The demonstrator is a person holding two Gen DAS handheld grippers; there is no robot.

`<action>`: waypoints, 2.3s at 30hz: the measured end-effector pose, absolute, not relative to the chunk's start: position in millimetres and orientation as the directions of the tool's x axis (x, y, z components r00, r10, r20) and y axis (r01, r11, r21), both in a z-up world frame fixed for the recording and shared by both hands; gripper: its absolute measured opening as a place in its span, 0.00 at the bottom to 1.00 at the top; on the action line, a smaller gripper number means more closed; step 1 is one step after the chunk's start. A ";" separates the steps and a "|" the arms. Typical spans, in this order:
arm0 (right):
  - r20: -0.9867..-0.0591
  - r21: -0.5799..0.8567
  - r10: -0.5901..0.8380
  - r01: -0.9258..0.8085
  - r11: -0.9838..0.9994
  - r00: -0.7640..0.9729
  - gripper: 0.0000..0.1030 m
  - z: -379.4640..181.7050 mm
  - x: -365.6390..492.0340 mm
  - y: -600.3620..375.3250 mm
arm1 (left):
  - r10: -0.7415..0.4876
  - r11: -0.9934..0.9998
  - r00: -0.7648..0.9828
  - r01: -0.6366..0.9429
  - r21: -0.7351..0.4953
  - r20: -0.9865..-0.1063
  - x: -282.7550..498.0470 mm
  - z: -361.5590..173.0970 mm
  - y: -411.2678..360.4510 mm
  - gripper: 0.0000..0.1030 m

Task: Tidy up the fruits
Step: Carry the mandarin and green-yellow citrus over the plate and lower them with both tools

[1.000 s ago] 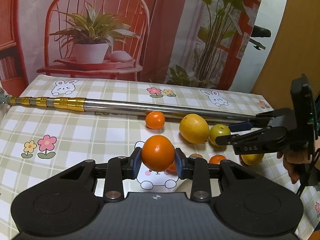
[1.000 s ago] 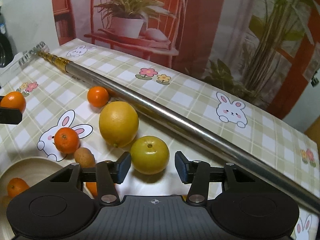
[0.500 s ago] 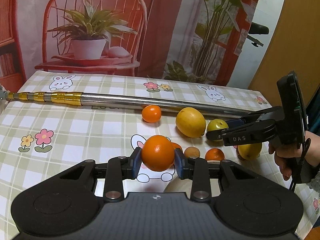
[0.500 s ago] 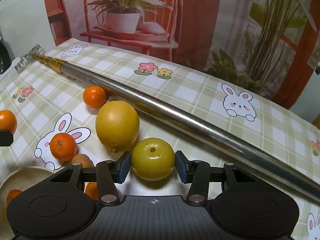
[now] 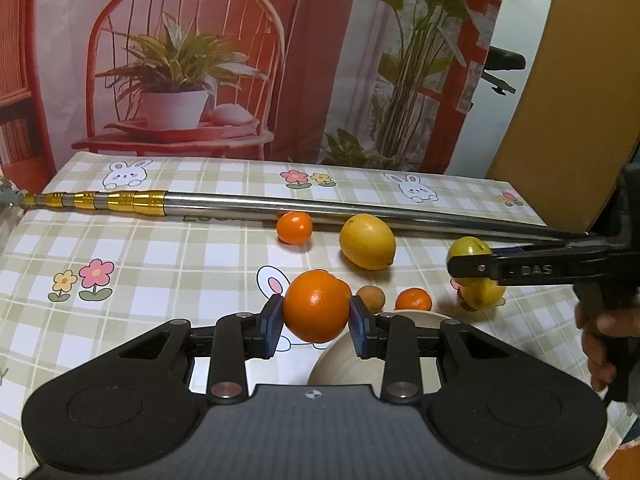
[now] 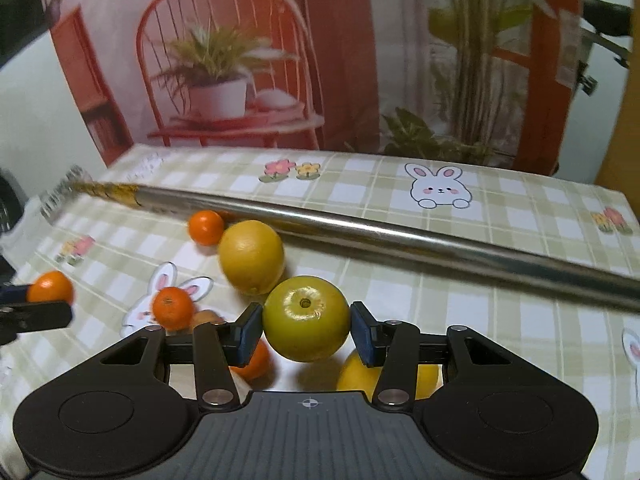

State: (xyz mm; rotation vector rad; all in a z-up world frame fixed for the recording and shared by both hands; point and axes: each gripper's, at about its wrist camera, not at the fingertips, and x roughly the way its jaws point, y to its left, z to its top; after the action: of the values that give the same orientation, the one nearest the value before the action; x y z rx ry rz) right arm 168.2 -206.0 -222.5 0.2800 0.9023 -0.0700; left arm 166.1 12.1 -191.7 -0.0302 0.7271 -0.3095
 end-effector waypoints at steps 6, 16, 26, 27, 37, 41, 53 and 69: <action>-0.745 0.275 0.066 0.215 0.937 0.664 0.43 -206.6 131.7 -199.1 | -0.287 0.951 0.720 0.291 -0.101 -0.632 149.4 -184.9 7.7 0.36; -0.706 0.276 0.034 0.231 0.933 0.707 0.43 -183.2 79.3 -176.8 | -0.301 0.941 0.724 0.331 -0.071 -0.621 115.8 -184.4 -1.2 0.36; -0.709 0.286 0.043 0.231 0.930 0.704 0.43 -179.3 35.0 -153.8 | -0.330 0.928 0.710 0.366 -0.074 -0.622 85.0 -190.4 -5.6 0.36; -0.709 0.286 0.045 0.228 0.931 0.704 0.43 -179.5 31.9 -151.4 | -0.330 0.927 0.710 0.367 -0.073 -0.622 83.0 -191.1 -5.5 0.36; -0.739 0.281 0.074 0.207 0.937 0.669 0.43 -191.8 16.8 -130.1 | -0.309 0.926 0.676 0.375 -0.050 -0.669 76.8 -211.9 -6.5 0.36; -0.753 0.279 0.087 0.197 0.940 0.652 0.43 -197.1 15.5 -122.7 | -0.319 0.923 0.644 0.377 -0.074 -0.695 79.2 -220.5 -4.8 0.36; -0.789 0.296 0.138 0.174 0.939 0.599 0.43 -216.3 18.0 -112.3 | -0.305 0.917 0.606 0.395 -0.055 -0.735 83.4 -237.0 -9.7 0.36; -0.794 0.314 0.136 0.209 0.926 0.592 0.43 -230.8 33.8 -129.8 | -0.259 0.915 0.604 0.402 0.008 -0.753 97.3 -245.5 -15.8 0.36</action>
State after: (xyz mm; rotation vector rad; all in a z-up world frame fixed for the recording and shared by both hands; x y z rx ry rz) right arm 33.8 -129.8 -230.8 0.3994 0.9425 -0.0440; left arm 97.3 -15.8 -245.5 0.1843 0.8392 -0.3851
